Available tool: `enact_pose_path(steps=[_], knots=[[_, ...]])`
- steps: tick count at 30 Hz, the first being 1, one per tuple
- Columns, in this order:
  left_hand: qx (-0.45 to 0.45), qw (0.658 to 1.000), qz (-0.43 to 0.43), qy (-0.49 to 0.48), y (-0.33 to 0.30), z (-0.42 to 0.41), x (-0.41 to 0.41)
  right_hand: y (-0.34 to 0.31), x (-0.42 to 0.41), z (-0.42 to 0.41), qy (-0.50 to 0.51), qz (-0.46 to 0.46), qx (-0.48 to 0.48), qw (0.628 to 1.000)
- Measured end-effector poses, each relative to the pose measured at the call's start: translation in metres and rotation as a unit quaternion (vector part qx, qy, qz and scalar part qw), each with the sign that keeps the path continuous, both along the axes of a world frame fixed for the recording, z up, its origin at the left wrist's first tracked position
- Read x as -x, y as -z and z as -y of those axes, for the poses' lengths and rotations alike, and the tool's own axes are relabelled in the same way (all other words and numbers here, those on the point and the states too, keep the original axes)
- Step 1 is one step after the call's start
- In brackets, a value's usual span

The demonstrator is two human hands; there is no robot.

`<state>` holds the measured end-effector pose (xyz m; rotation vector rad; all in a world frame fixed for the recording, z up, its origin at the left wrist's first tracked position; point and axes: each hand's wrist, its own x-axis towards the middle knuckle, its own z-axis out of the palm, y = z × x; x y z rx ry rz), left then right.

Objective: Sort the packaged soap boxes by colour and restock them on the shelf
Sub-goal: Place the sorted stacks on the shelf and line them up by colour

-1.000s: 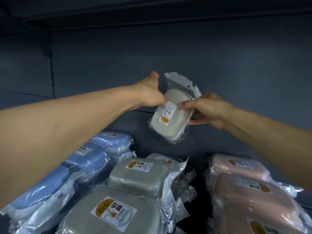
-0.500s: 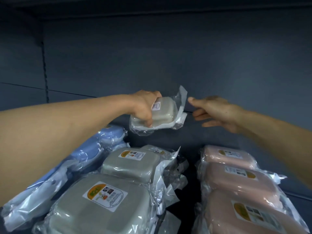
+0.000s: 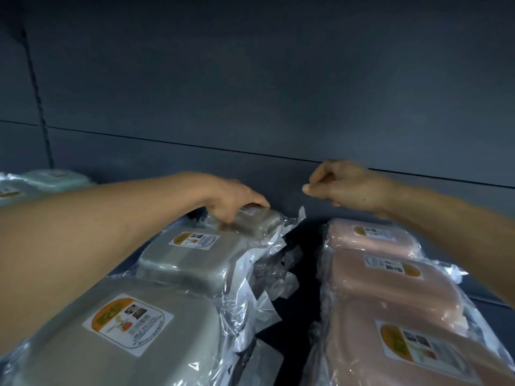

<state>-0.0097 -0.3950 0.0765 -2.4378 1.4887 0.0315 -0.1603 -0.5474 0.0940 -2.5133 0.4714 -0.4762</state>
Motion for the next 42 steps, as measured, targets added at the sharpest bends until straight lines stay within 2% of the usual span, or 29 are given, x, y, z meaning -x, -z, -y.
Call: enact_pose_path(steps=[3, 5, 8, 14, 17, 19, 22, 26, 32, 35, 38, 42], knots=[[0.028, 1.0, -0.009, -0.006, -0.003, -0.004, -0.004, 0.002, -0.006, -0.005, -0.038, -0.031, 0.034, 0.998], [0.054, 0.998, -0.027, -0.029, -0.008, -0.009, -0.003, 0.003, -0.01, -0.012, -0.09, -0.095, 0.066, 0.989], [0.087, 0.992, -0.046, -0.083, -0.01, -0.018, -0.003, 0.007, -0.018, -0.022, -0.108, -0.192, 0.185, 0.958], [0.101, 0.991, -0.032, -0.082, 0.008, -0.026, -0.004, 0.023, -0.029, -0.025, -0.091, -0.192, 0.339, 0.917], [0.116, 0.988, -0.046, -0.091, 0.003, -0.033, -0.001, 0.027, -0.027, -0.025, -0.077, -0.204, 0.375, 0.901], [0.138, 0.985, -0.049, -0.09, -0.009, -0.044, 0.006, 0.022, -0.016, -0.034, -0.071, -0.193, 0.371, 0.905], [0.172, 0.979, -0.073, -0.08, -0.029, -0.067, 0.022, 0.006, 0.005, -0.053, -0.068, -0.128, 0.355, 0.923], [0.165, 0.976, -0.124, -0.069, -0.042, -0.107, 0.052, -0.01, 0.022, -0.08, -0.116, -0.063, 0.304, 0.943], [0.205, 0.952, -0.228, -0.022, -0.038, -0.167, 0.107, 0.0, 0.026, -0.129, -0.183, -0.084, 0.194, 0.96], [0.145, 0.967, -0.21, -0.014, -0.033, -0.19, 0.124, 0.011, 0.024, -0.145, -0.191, -0.124, 0.217, 0.949], [0.069, 0.977, -0.199, -0.028, -0.011, -0.199, 0.126, 0.018, 0.025, -0.15, -0.137, -0.178, 0.223, 0.949], [0.123, 0.978, -0.171, -0.002, 0.013, -0.203, 0.12, 0.024, 0.025, -0.148, -0.107, -0.2, 0.166, 0.96]])
